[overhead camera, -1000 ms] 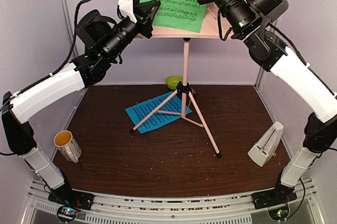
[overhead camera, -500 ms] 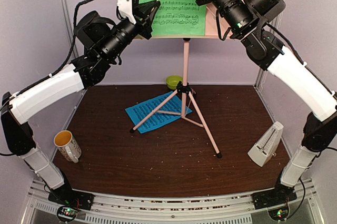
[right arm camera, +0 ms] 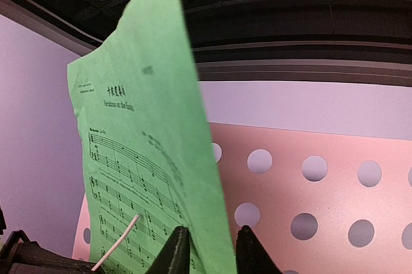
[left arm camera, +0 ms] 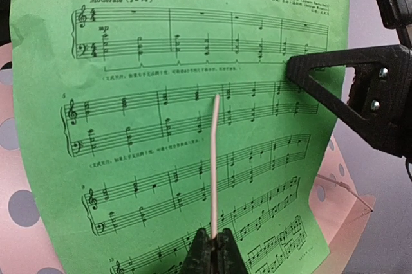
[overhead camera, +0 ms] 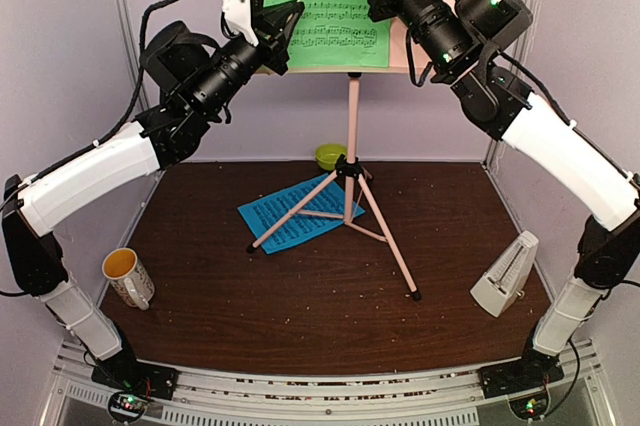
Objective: Set up the instrument practice props
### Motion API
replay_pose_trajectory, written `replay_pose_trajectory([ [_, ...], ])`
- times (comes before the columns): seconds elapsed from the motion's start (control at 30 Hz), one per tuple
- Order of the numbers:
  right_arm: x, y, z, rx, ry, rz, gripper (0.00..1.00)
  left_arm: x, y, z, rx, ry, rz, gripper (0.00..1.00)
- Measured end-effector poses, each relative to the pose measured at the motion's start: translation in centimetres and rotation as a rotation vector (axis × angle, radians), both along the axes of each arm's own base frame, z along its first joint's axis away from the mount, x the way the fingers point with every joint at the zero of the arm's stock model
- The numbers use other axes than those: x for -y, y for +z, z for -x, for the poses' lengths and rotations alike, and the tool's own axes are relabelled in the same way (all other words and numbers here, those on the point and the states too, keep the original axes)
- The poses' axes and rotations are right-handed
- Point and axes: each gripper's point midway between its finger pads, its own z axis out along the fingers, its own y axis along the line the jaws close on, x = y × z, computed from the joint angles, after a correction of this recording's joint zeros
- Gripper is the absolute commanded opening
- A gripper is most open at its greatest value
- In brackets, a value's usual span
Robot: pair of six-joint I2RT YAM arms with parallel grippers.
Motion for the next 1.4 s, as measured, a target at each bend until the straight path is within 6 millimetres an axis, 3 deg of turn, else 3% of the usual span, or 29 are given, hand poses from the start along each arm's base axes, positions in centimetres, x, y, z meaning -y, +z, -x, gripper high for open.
replay_pose_trajectory([
  [0.17,0.0,0.1,0.0,0.005,0.006,-0.004,0.01,0.0,0.0,0.0,0.002,0.000,0.002,0.00],
  [0.7,-2.1,0.4,0.5,0.048,0.100,0.022,0.00,-0.1,0.0,0.1,0.005,0.000,0.005,0.00],
  [0.9,-2.7,-0.1,0.3,0.046,0.112,0.040,0.29,-0.1,-0.1,0.1,0.006,0.000,0.006,0.00],
  [1.1,-2.5,0.0,0.2,0.052,0.107,0.037,0.39,-0.1,-0.2,0.1,0.008,0.003,0.010,0.00],
  [1.17,-2.5,0.0,0.2,0.052,0.104,0.037,0.48,-0.2,-0.2,0.1,0.009,0.004,0.012,0.00],
  [1.3,-2.2,0.0,0.0,0.047,0.089,0.027,0.61,-0.4,-0.2,0.2,0.008,0.007,0.013,0.18],
  [1.4,-1.9,0.2,0.0,0.045,0.077,0.020,0.68,-0.5,-0.3,0.2,0.007,0.012,0.015,0.25],
])
